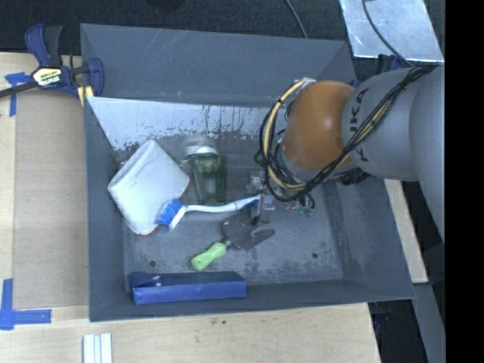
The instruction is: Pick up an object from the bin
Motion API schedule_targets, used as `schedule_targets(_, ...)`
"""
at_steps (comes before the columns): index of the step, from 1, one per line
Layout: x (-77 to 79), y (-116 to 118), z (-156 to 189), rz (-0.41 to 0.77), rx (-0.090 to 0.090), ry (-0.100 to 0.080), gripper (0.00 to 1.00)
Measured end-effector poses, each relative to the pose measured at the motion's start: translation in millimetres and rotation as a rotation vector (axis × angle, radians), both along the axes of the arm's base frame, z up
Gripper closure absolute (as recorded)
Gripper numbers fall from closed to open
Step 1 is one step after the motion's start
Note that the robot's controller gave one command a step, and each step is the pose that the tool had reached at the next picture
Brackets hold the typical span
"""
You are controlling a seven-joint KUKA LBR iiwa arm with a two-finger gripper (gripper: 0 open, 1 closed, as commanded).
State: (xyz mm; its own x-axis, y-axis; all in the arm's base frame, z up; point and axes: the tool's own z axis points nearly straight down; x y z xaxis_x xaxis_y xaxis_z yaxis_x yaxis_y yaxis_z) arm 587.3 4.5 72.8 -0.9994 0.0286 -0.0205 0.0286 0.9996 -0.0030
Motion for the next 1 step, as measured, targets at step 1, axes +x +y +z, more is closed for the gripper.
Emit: schedule_targets(1, 0.0, 0.0, 0.0, 0.001, 0.000, 0.000, 1.00)
